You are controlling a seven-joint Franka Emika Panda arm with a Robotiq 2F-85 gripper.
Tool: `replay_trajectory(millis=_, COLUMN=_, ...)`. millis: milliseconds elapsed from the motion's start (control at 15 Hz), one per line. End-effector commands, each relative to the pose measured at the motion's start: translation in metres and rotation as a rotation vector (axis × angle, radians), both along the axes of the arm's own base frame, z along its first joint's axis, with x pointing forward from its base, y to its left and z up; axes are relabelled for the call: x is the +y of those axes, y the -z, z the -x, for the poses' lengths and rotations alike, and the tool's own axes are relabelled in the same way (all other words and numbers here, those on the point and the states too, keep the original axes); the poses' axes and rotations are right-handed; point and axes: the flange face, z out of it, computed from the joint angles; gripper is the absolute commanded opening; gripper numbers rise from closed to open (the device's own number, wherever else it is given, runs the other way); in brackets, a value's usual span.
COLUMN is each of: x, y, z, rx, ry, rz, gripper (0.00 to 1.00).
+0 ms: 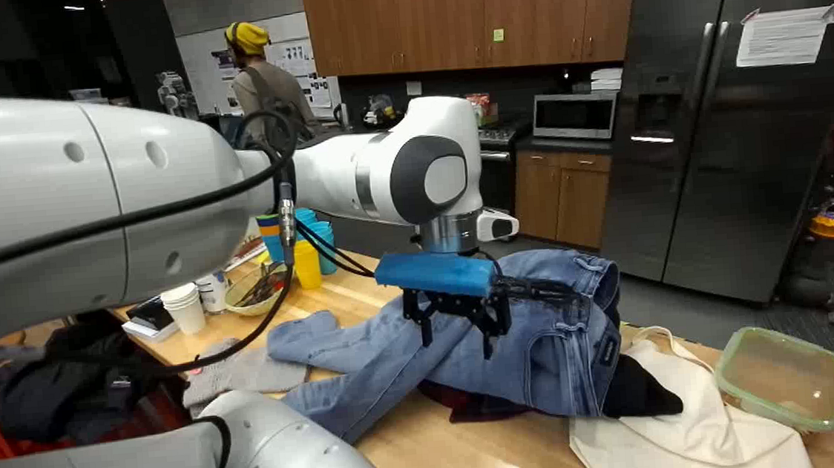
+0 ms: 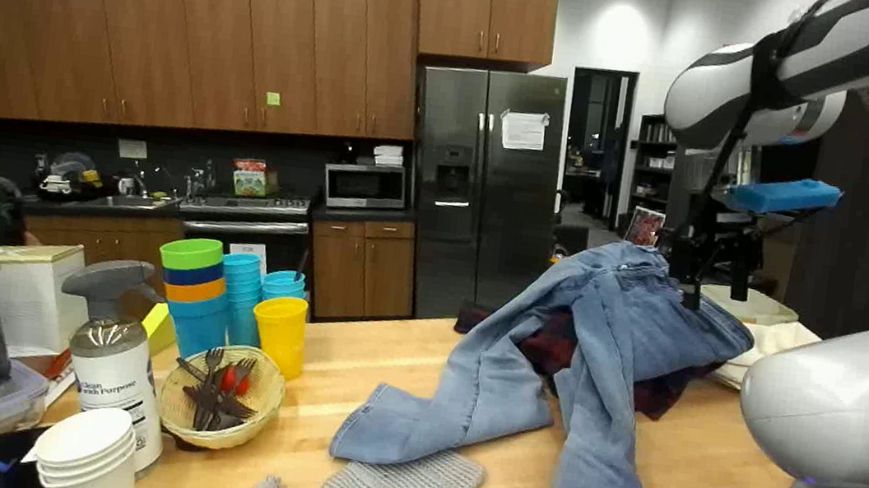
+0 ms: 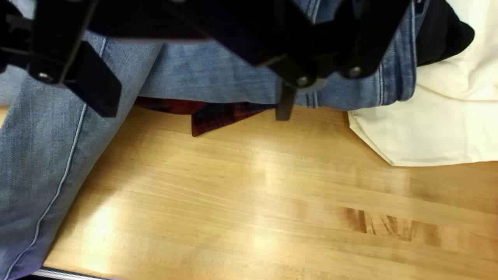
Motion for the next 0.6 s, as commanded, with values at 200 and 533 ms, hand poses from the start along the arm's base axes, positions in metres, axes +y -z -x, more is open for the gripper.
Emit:
replay_trajectory(millis=200, x=0.0001, y=-0.0005, z=-0.0001, rx=0.000, ry=0.000, rz=0.000, gripper=1.00)
replay_trajectory(millis=533, x=0.0004, y=0.0006, z=0.0006, rx=0.002, ry=0.006, rz=0.000, gripper=1.00)
